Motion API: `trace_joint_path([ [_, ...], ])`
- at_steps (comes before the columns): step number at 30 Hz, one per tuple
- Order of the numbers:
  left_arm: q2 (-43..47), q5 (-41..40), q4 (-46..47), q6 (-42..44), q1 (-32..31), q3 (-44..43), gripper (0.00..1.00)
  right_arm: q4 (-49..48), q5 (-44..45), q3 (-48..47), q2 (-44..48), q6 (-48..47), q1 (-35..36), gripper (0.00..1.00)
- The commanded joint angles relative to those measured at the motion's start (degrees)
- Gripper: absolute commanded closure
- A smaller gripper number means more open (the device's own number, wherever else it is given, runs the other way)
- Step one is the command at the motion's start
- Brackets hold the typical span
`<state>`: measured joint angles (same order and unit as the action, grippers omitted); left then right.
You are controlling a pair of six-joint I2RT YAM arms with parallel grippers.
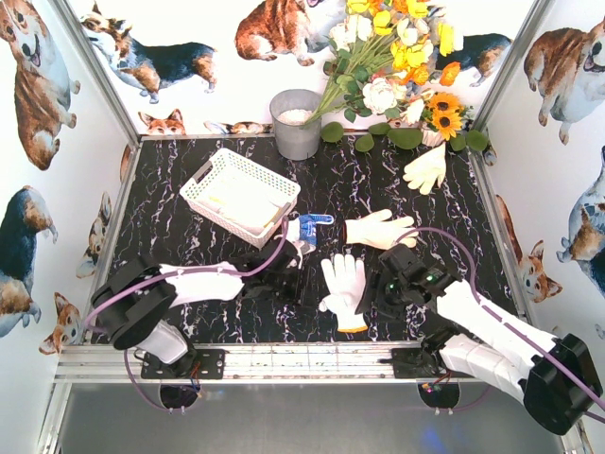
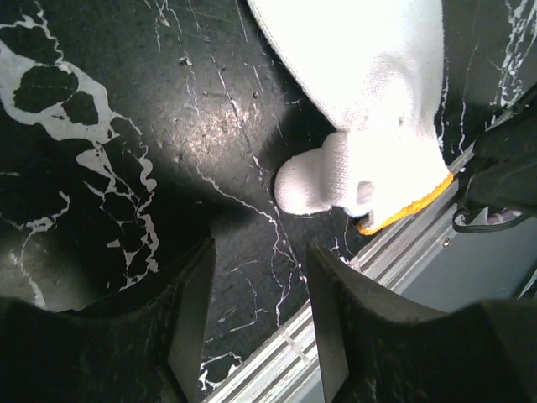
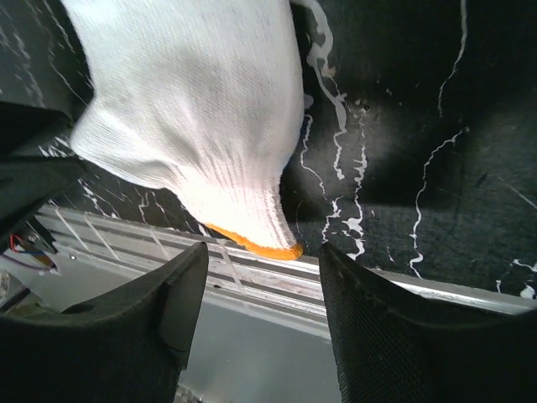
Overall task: Put the gloves into the storage basket
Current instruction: Place the glove at the center of the board, then adjust the glove at the center of the board.
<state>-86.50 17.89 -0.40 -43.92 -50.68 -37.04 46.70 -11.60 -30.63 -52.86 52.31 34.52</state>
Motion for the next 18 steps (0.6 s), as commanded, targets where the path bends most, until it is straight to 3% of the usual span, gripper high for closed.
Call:
trace_joint_path([
  [1, -3.53, 0.27, -0.16, -0.71, -1.68, -3.74, 0.59, -7.97, -6.34, 3.97, 0.43, 1.37, -0.16, 0.45],
  [9, -7.63, 1.17, -2.49, 0.96, -2.66, -8.85, 0.62, -11.37, -6.32, 7.71, -1.4, 2.77, -0.16, 0.57],
  [15, -10.81, 0.76, -3.8, 1.4, -2.97, -11.02, 0.76, -10.4, -4.97, 8.66, -1.09, 2.88, -0.16, 0.68],
  [18, -10.53, -0.22, -4.75, 1.77, -3.11, -11.65, 0.77, -9.43, -3.73, 8.78, -0.57, 2.77, -0.15, 0.73],
])
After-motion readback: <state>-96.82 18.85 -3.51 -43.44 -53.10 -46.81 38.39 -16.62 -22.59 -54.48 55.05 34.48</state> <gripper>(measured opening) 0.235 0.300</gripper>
